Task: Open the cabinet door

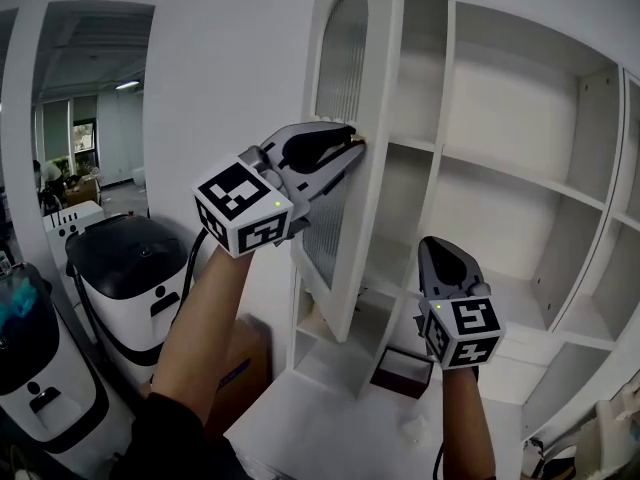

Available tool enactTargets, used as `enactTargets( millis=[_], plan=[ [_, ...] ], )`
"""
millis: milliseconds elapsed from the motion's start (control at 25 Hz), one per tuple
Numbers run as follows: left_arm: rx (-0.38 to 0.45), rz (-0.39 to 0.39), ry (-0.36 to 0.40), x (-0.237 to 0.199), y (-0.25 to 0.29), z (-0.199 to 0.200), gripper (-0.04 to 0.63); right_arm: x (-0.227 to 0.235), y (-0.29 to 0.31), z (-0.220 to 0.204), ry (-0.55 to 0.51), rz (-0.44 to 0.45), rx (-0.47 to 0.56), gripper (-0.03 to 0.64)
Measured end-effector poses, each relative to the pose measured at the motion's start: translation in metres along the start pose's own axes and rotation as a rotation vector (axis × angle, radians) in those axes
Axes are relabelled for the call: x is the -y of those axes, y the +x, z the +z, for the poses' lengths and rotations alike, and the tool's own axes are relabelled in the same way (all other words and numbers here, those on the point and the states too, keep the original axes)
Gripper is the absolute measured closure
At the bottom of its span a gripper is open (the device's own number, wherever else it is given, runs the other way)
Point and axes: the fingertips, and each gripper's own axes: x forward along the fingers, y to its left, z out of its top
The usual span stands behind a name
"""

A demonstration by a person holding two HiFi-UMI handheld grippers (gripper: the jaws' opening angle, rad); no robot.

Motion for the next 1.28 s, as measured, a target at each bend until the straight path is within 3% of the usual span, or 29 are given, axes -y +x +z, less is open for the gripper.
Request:
enactTargets(
  millis=[200, 360, 600, 1000, 1120, 1280],
  plan=[
    [0.016, 0.0, 0.008, -0.02, -0.046, 0.015, 0.515, -0.029, 0.023, 0.002, 0.009, 0.049, 0.011, 0.595],
    [0.021, 0.042, -0.004, -0.046, -0.092, 0.021, 0.509, -0.069, 0.04, 0.007, 0.015, 0.104, 0.02, 0.595],
    [-0.061, 0.138, 0.058, -0.081, -0.137, 0.019, 0.511, -0.105, 0.059, 0.011, 0.026, 0.165, 0.033, 0.595],
    [-0.185, 0.365, 0.127, -0.126, -0.188, 0.009, 0.588, -0.151, 0.076, 0.013, 0.041, 0.231, 0.043, 0.595],
    [-0.19, 0.382, 0.118, -0.135, -0.189, 0.011, 0.588, -0.157, 0.078, 0.014, 0.042, 0.241, 0.044, 0.595],
    [-0.241, 0.406, 0.18, -0.134, -0.19, 0.006, 0.586, -0.158, 0.076, 0.01, 0.038, 0.242, 0.038, 0.595]
  ],
)
